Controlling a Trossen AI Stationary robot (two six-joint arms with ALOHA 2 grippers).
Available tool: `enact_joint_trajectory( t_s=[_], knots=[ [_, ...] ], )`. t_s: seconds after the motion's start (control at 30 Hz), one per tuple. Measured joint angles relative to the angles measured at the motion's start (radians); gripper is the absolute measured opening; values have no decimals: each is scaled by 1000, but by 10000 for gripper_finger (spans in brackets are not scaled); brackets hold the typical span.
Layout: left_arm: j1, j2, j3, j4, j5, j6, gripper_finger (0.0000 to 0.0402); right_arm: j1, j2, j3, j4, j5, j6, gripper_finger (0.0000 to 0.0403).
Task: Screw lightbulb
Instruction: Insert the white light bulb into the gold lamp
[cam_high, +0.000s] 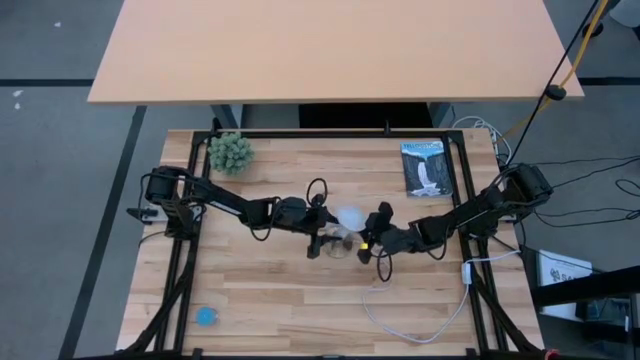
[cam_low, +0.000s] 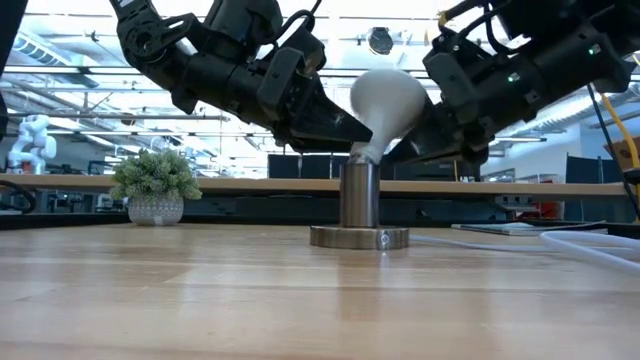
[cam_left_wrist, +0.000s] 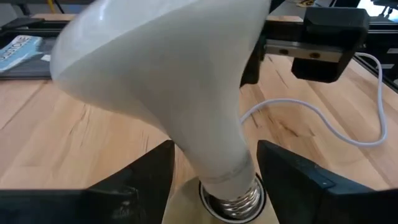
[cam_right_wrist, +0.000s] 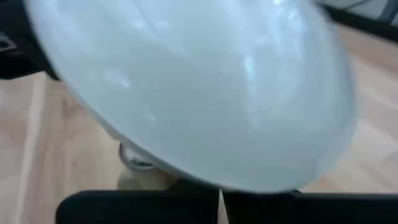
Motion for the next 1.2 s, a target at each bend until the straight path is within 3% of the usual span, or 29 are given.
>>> enact_joint_trajectory(
  t_s=[0.6, 0.7, 0.9, 1.2],
  knots=[
    [-1, 0, 0, -2, -1, 28, 232, 14, 0, 85, 48, 15, -289, 0],
    [-1, 0, 0, -6, 0, 28, 232, 18, 0, 86, 33, 15, -281, 0],
    [0, 0, 0, -40, -1, -55, 232, 12, 0, 86, -41, -2, -100, 0],
    [0, 0, 0, -5, -1, -78, 232, 9, 0, 86, 13, -42, -117, 0]
  ],
)
